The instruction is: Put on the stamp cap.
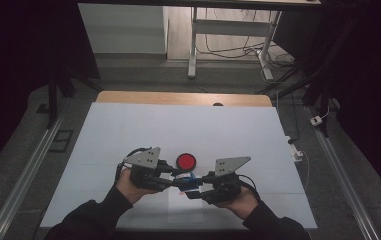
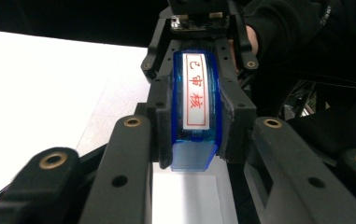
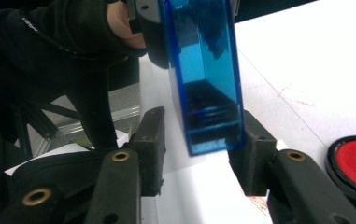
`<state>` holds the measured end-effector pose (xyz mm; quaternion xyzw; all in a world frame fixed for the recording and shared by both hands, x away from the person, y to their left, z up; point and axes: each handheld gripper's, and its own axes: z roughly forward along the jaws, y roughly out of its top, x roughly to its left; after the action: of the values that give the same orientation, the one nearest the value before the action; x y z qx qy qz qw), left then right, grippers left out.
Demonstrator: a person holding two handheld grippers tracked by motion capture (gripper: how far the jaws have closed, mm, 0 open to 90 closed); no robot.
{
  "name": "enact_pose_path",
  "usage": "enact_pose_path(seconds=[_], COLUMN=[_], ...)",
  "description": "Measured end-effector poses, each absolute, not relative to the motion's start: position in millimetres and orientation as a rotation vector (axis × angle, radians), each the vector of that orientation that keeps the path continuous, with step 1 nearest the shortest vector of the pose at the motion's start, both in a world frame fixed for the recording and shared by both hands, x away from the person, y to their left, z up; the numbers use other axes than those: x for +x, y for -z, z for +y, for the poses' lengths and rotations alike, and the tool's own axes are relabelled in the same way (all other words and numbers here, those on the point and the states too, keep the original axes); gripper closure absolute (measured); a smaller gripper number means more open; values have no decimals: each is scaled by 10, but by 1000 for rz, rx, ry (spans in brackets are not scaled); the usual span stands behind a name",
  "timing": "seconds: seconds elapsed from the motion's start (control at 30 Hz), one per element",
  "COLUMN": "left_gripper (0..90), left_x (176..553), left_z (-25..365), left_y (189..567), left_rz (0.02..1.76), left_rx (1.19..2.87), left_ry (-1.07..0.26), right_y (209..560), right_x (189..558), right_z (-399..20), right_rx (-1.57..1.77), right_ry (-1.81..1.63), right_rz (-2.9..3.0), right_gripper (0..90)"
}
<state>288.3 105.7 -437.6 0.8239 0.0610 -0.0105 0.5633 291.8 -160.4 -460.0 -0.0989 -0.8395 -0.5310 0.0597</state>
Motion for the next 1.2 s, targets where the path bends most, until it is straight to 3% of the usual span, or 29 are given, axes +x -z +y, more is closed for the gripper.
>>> enact_pose_path(seconds=[0.83, 1.2], left_gripper=[696, 694], left_x=[2862, 2864], left_z=[1131, 1191], left_y=[4286, 4266], left_rz=[270, 324], left_rx=[2012, 2030], left_ry=[-37, -79], right_y=[4549, 4500], right_x=[2819, 2752], right_z=[-1720, -1798], right_rx=[-532, -621], right_ry=[1508, 1505], right_rz=[-2777, -2798], right_gripper=[291, 209])
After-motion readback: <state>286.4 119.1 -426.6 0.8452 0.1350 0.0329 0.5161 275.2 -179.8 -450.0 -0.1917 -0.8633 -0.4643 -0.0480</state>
